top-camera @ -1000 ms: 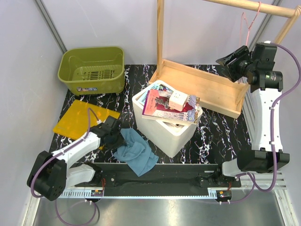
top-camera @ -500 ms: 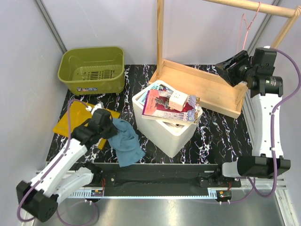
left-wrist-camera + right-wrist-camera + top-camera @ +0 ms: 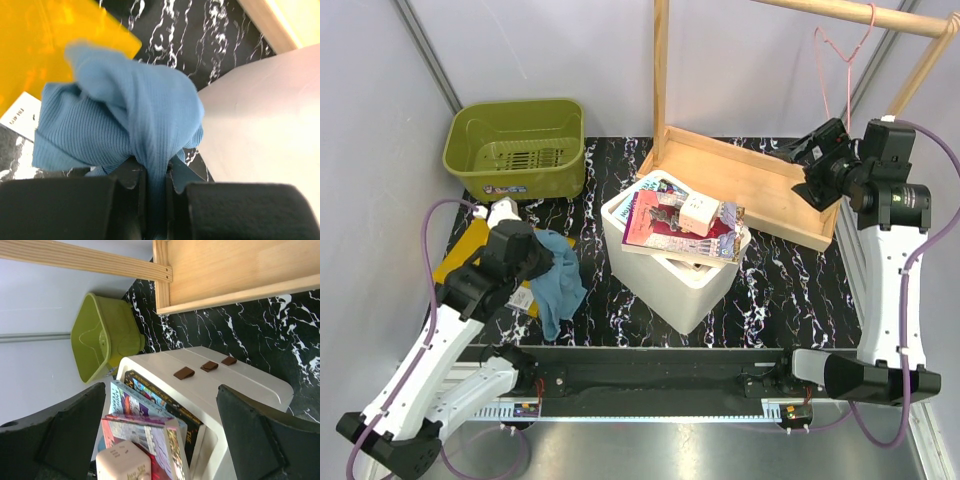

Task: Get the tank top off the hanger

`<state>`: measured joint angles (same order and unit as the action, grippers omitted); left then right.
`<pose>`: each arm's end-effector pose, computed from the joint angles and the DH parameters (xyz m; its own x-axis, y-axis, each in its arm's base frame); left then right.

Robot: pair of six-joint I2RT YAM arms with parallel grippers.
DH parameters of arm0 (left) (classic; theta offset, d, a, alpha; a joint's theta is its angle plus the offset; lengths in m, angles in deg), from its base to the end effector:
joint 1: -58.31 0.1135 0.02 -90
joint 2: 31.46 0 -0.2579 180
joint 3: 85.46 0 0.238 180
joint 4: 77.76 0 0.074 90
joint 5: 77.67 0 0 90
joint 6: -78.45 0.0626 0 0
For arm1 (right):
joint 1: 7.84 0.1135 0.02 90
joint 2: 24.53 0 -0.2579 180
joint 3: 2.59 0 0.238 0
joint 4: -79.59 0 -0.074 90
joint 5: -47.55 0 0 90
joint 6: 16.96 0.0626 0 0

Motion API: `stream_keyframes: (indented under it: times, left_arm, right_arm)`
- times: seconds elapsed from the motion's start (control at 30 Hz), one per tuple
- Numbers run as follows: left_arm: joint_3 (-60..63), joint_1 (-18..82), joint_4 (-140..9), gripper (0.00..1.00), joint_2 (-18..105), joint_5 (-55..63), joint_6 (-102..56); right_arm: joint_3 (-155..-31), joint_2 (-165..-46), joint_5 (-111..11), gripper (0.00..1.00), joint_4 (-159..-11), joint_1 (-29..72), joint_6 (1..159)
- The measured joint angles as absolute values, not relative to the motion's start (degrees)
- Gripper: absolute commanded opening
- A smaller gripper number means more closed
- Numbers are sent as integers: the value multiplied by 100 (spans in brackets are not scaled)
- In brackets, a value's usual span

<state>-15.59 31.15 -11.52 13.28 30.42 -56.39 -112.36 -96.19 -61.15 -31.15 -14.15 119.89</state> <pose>0.1449 -0.0525 0.3083 -0.5740 -0.4589 -0.6782 -0.2524 0.8871 -0.3865 0.2409 -0.0065 0.4362 -0.4746 0.7477 -0.4643 0.2598 0.6230 0.7378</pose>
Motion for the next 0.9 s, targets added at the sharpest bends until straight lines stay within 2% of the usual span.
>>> stream_keyframes:
  times: [0.2,0.37,0.67,0.9]
  left_arm:
    - [-947,3115,-1043,0,1583,3433,-5331]
    - [91,3117,-1130,0,2200,3949,-4809]
    - [2001,3408,-2512,0,3590,4517,-3578]
    - [2707,4168,-3563,0,4519,4329,-3193]
  right_arm:
    - [-11239,-9287,-6253,100,-2818,-1417,11799]
    - [-11197,-8926,-6467,100,-2523,-1415,11602]
    - [-11669,-8985,-6729,100,-1773,-1415,11143]
    - [-12513,-9407,-6703,100,-1408,-1415,10628]
